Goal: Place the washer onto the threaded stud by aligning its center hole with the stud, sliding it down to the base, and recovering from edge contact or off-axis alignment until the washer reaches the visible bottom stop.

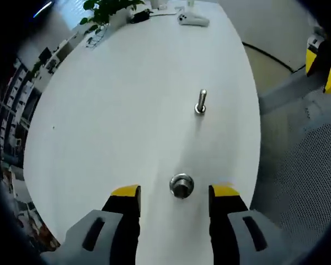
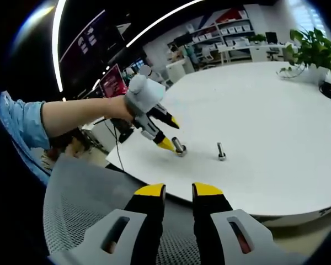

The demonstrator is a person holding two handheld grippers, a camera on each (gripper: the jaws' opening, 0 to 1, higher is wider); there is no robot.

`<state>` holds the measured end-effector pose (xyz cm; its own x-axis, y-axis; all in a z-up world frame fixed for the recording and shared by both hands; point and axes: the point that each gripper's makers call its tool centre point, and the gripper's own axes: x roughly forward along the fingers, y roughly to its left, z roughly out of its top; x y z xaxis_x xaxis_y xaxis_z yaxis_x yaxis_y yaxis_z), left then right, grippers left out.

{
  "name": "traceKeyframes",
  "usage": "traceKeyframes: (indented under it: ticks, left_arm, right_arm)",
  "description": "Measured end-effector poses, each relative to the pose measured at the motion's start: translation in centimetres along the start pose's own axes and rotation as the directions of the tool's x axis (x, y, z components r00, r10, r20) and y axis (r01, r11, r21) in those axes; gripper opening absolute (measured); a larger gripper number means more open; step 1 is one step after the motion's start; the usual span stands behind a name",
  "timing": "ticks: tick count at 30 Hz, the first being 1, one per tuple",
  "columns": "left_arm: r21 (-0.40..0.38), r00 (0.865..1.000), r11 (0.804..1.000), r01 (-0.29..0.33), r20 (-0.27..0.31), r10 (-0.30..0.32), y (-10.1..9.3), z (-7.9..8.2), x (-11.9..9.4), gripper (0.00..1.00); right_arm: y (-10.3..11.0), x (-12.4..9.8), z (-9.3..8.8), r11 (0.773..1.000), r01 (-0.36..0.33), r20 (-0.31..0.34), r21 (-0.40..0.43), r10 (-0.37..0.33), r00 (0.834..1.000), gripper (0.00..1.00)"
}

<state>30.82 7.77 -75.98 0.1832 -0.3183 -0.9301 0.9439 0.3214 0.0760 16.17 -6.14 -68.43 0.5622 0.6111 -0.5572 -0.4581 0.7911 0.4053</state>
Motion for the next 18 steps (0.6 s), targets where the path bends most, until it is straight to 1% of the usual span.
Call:
traceKeyframes:
  ticks: [2, 3, 4, 5, 6, 7, 8, 10, 11, 13, 14, 15, 16, 18]
  left_arm:
    - [-0.025, 0.999, 1.0, -0.007, 0.049, 0.009, 0.0, 0.4, -1.5, 0.54]
    - [-0.018, 0.996, 1.0, -0.015, 0.087, 0.017, 0.1, 0.6, -2.7, 0.58]
    - [-0.015, 0.992, 1.0, -0.027, 0.121, 0.029, 0.2, 0.9, -3.4, 0.63]
    - [-0.044, 0.986, 0.998, -0.047, 0.156, 0.053, 0.5, 1.0, -4.5, 0.68]
    - [-0.064, 0.984, 0.997, -0.051, 0.166, 0.061, 0.6, 0.9, -5.2, 0.7]
    - [-0.087, 0.98, 0.994, -0.061, 0.184, 0.076, 0.7, 0.7, -6.3, 0.69]
    - [-0.091, 0.976, 0.994, -0.068, 0.198, 0.085, 0.7, 0.6, -7.1, 0.69]
    - [-0.097, 0.962, 0.992, -0.077, 0.253, 0.099, 0.5, 0.5, -9.0, 0.7]
    - [-0.125, 0.958, 0.988, -0.09, 0.26, 0.12, 0.6, 0.3, -9.7, 0.71]
    - [-0.171, 0.942, 0.979, -0.107, 0.297, 0.155, 0.5, -0.3, -11.6, 0.72]
    - [-0.207, 0.927, 0.972, -0.111, 0.33, 0.176, 0.4, -0.5, -12.8, 0.72]
    - [-0.23, 0.917, 0.967, -0.109, 0.353, 0.188, 0.3, -0.6, -13.6, 0.72]
    - [-0.274, 0.898, 0.957, -0.099, 0.39, 0.205, 0.0, -0.9, -14.7, 0.72]
    - [-0.333, 0.87, 0.939, -0.089, 0.432, 0.236, -0.2, -1.3, -16.0, 0.72]
  right_arm:
    - [0.0, 0.0, -0.1, 1.0, -0.001, -0.004, -0.003, 0.001, 1.0, 0.22]
    - [0.0, 0.0, -0.1, 1.0, -0.002, -0.006, -0.005, 0.002, 1.0, 0.22]
    - [0.1, 0.0, -0.1, 1.0, -0.005, -0.009, -0.007, 0.005, 1.0, 0.22]
    - [0.1, 0.0, -0.1, 1.0, -0.006, -0.011, -0.009, 0.006, 1.0, 0.23]
    - [0.2, 0.0, -0.2, 1.0, -0.009, -0.015, -0.013, 0.009, 1.0, 0.23]
    - [0.2, 0.1, -0.2, 1.0, -0.012, -0.018, -0.015, 0.012, 1.0, 0.22]
    - [0.2, 0.1, -0.2, 1.0, -0.014, -0.02, -0.017, 0.013, 1.0, 0.22]
    - [0.2, 0.1, -0.2, 1.0, -0.016, -0.02, -0.019, 0.016, 1.0, 0.22]
    - [0.2, 0.1, -0.2, 1.0, -0.017, -0.02, -0.019, 0.017, 1.0, 0.23]
    - [0.2, 0.0, -0.2, 1.0, -0.018, -0.018, -0.014, 0.018, 1.0, 0.23]
    - [0.2, 0.0, -0.2, 1.0, -0.02, -0.014, -0.006, 0.02, 1.0, 0.23]
    - [0.2, 0.0, -0.2, 1.0, -0.02, -0.015, -0.005, 0.02, 1.0, 0.23]
    - [0.3, 0.0, -0.2, 1.0, -0.022, -0.017, -0.007, 0.022, 1.0, 0.23]
    - [0.3, 0.0, -0.3, 1.0, -0.024, -0.019, -0.008, 0.024, 1.0, 0.24]
